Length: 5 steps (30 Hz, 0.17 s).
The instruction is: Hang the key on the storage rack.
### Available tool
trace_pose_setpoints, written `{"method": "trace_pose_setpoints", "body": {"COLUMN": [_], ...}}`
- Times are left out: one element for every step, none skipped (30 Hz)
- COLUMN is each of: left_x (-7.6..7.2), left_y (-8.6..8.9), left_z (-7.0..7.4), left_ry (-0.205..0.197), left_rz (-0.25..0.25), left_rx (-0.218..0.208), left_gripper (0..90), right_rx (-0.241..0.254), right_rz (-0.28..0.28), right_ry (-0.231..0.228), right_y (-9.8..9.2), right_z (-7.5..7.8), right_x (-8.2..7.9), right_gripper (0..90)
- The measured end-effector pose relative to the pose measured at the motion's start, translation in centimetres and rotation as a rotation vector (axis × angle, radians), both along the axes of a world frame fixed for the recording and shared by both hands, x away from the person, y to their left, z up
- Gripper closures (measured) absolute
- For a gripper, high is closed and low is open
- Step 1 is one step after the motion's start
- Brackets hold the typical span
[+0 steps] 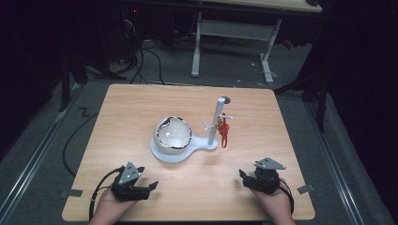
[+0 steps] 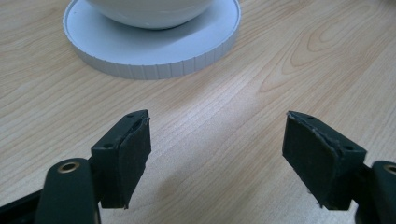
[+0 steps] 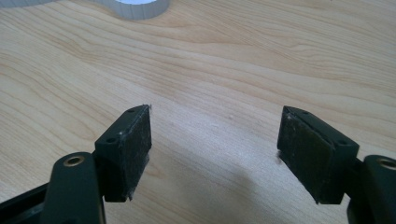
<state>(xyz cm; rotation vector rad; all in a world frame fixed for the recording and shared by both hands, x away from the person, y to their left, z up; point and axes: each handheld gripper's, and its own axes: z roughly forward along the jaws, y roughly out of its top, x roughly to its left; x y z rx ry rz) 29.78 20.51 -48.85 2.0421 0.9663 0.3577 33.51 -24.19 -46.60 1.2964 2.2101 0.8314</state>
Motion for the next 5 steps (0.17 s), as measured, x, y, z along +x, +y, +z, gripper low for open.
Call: {"method": "trace_pose_setpoints", "body": {"left_x": [0.08, 0.2, 0.2, 0.45, 0.45], "left_y": [-0.02, -0.04, -0.04, -0.15, -0.15], "left_z": [0.03, 0.06, 0.06, 0.12, 0.12], "left_ry": [-0.002, -0.003, -0.003, -0.005, -0.005], "left_rz": [0.0, -0.002, -0.002, -0.005, -0.005], "left_rx": [-0.003, -0.005, -0.005, -0.01, -0.01], "left_gripper": [24.3, 24.3, 24.3, 24.3, 24.2], "right_rx": [-0.003, -0.008, -0.013, -0.014, -0.014], "right_rz": [0.0, -0.006, -0.012, -0.017, -0.017], "right_ry": [-0.001, 0.0, 0.002, 0.004, 0.004], "right_y": [-0.08, -0.12, -0.2, -0.33, -0.33], "right_z": [-0.03, -0.07, -0.12, -0.17, -0.17], "right_x": [-0.01, -0.08, -0.17, -0.27, -0.27], "right_gripper": [26.2, 26.2, 26.2, 26.1, 26.1]}}
